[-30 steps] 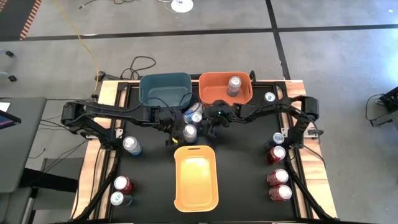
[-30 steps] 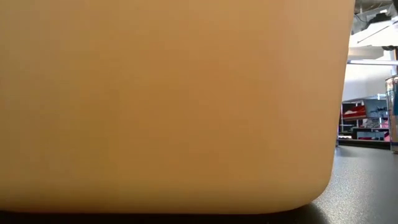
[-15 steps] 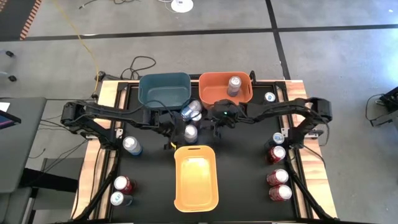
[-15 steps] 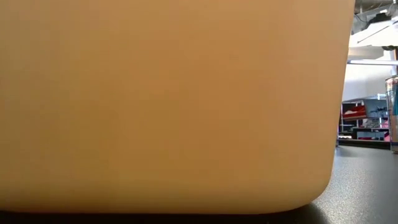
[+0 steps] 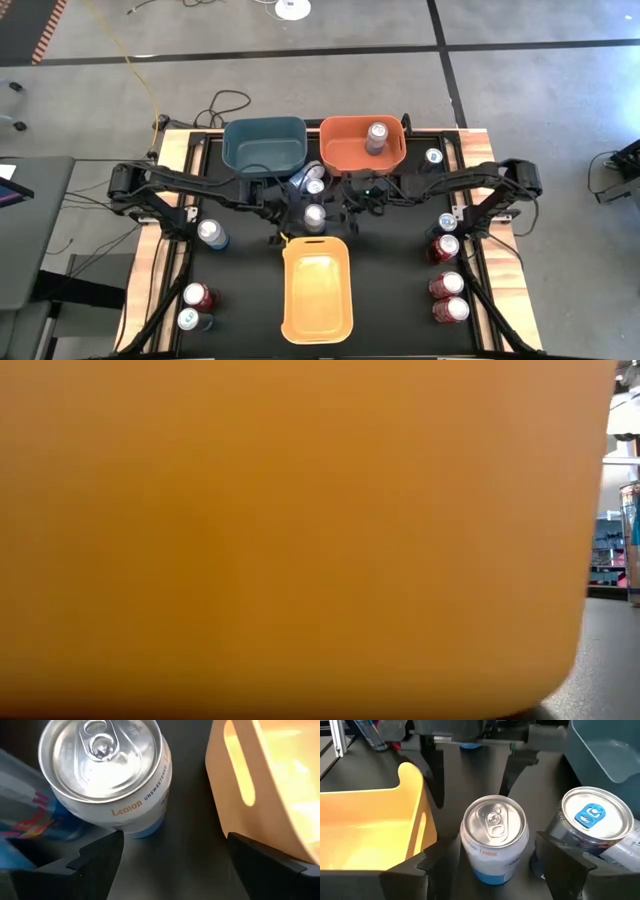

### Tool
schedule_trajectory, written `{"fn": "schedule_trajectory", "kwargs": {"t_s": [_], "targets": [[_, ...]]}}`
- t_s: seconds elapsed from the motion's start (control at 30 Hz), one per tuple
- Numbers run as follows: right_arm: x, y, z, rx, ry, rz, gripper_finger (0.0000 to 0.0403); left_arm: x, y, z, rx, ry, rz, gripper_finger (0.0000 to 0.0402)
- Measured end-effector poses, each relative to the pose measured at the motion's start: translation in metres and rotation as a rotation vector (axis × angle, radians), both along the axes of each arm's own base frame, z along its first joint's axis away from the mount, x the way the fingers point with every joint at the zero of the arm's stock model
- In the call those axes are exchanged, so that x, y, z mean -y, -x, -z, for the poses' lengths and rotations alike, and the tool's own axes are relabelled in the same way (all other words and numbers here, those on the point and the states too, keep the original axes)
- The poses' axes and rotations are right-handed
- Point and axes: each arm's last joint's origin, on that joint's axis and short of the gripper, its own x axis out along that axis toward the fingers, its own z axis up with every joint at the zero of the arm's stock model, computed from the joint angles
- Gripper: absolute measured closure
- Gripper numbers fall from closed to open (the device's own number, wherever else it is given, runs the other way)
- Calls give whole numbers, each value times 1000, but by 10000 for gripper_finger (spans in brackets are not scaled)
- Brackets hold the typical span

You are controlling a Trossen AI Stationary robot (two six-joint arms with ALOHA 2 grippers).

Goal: Sort soda cans
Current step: Put the blue white soda can into the orange bin

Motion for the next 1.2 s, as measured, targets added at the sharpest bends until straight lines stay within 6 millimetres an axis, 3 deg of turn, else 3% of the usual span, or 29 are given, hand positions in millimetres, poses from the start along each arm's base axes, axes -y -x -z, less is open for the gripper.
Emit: {"fn": "schedule_trajectory", "kwargs": {"t_s": [0.3, 0.6, 1.2], "targets": [[2, 2, 3, -33, -31, 23, 10, 0, -6, -4, 76, -12, 9, 51], [1, 3, 5, -55, -41, 27, 7, -1, -9, -7, 116, -22, 17, 51], [10, 8, 11, -132, -89, 90, 15, -1, -1, 0, 8, 6, -28, 56]]}}
